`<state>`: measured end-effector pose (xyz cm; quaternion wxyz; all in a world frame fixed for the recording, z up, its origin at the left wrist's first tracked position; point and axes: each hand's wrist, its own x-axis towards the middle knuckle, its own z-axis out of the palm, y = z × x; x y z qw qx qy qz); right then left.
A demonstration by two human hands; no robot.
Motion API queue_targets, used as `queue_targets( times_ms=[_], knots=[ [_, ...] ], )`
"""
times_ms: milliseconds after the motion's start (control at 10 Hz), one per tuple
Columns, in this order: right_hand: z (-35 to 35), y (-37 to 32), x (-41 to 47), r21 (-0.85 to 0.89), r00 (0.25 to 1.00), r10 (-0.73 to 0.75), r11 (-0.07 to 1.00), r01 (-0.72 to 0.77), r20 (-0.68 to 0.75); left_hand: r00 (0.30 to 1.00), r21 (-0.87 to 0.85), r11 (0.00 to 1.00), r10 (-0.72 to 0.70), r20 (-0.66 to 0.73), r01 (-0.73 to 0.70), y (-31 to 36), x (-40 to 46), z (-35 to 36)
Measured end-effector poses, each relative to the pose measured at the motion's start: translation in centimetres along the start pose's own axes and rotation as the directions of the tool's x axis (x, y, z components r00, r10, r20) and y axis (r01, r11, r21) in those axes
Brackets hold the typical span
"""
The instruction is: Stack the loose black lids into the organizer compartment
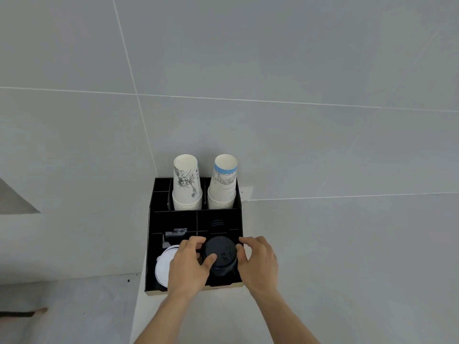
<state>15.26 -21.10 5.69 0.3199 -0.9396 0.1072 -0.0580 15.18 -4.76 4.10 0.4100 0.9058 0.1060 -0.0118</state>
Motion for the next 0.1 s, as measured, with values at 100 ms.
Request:
queue_targets(
  times_ms=[100],
  knots=[
    [-1.01,-0.15,0.41,-0.066,0.997,-0.077,0.995,0.076,-0.003,0.999,-0.011,1.0,0.016,-0.048,-0.016,0.57,0.12,-0.96]
  ],
)
